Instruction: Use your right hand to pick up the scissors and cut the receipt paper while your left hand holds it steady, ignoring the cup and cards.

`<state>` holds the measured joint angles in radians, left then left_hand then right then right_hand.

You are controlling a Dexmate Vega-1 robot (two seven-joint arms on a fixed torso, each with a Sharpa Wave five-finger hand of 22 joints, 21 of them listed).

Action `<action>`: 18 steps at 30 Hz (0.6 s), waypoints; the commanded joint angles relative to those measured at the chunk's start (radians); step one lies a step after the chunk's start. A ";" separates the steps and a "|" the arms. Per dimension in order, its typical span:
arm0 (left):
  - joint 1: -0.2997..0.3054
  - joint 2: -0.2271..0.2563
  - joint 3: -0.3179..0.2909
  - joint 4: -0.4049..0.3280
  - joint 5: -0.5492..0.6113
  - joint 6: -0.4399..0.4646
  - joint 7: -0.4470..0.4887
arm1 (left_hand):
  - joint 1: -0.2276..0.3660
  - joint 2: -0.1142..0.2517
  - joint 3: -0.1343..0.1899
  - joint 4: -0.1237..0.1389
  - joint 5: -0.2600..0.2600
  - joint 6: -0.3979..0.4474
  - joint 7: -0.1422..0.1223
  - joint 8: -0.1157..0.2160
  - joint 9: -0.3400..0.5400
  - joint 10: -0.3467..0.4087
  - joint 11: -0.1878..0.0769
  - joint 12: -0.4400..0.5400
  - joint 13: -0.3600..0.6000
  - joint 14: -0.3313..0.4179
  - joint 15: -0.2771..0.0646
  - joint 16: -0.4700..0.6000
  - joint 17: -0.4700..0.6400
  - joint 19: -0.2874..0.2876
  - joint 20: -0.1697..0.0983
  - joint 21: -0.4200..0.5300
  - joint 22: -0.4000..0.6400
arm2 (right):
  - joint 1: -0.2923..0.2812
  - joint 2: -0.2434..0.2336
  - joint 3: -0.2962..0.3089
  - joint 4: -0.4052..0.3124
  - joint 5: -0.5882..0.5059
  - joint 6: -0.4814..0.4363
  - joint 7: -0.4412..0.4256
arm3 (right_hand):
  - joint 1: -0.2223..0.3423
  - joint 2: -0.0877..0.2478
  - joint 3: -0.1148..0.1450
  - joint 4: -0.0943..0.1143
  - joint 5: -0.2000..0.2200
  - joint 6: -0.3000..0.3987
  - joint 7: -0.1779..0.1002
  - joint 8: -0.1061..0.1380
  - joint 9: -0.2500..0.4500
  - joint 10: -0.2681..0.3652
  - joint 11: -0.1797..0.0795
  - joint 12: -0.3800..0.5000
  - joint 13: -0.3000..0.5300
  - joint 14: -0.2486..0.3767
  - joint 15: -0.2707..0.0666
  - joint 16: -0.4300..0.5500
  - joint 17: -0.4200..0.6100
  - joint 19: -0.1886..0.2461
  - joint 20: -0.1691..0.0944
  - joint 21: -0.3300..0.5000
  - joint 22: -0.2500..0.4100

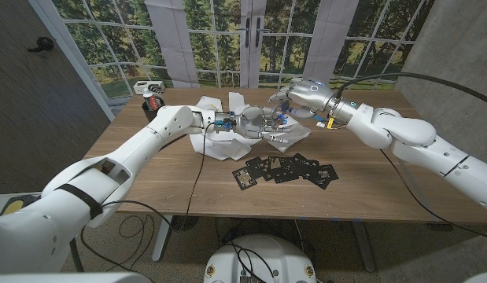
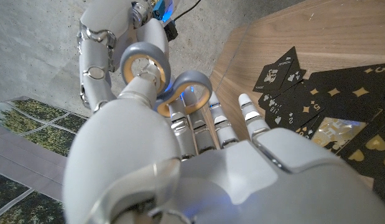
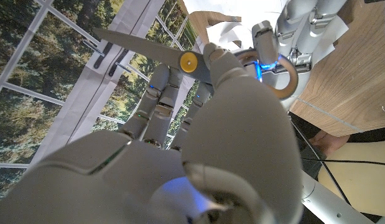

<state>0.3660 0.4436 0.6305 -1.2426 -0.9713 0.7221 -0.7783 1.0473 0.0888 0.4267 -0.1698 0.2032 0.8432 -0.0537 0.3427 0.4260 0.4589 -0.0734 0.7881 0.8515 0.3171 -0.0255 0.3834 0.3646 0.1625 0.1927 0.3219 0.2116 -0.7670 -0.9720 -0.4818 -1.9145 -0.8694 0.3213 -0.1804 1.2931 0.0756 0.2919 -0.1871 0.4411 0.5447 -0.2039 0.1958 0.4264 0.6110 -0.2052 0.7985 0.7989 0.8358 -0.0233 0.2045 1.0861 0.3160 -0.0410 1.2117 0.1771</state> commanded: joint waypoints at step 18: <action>-0.017 -0.039 0.016 0.071 -0.004 -0.032 -0.052 | 0.089 0.084 -0.009 0.011 -0.008 -0.015 -0.020 0.008 0.033 0.109 -0.122 0.130 0.030 0.006 -0.016 0.009 0.014 -0.007 0.004 0.005 0.002 | -0.019 -0.004 0.010 -0.011 0.008 -0.015 0.005 | 0.003 0.021 0.046 0.032 0.007 0.021 0.003 0.006 0.002 0.009 0.000 -0.004 0.007 0.086 -0.216 0.007 0.006 -0.003 -0.082 -0.010 -0.001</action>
<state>0.3585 0.4250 0.6395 -1.2060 -0.9789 0.7068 -0.8057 1.0564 0.0923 0.4157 -0.1642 0.1960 0.8429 -0.0533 0.3424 0.4524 0.4547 -0.0771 0.7924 0.8762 0.3256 -0.0340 0.3902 0.3737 0.1624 0.1928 0.3219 0.2115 -0.7806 -0.9755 -0.4750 -1.9263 -0.8698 0.3083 -0.1753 1.2931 0.0757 0.2961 -0.1912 0.4450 0.5451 -0.2035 0.1958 0.4265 0.6109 -0.2052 0.7977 0.8057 0.8353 -0.0232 0.2088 1.0907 0.3161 -0.0411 1.2040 0.1767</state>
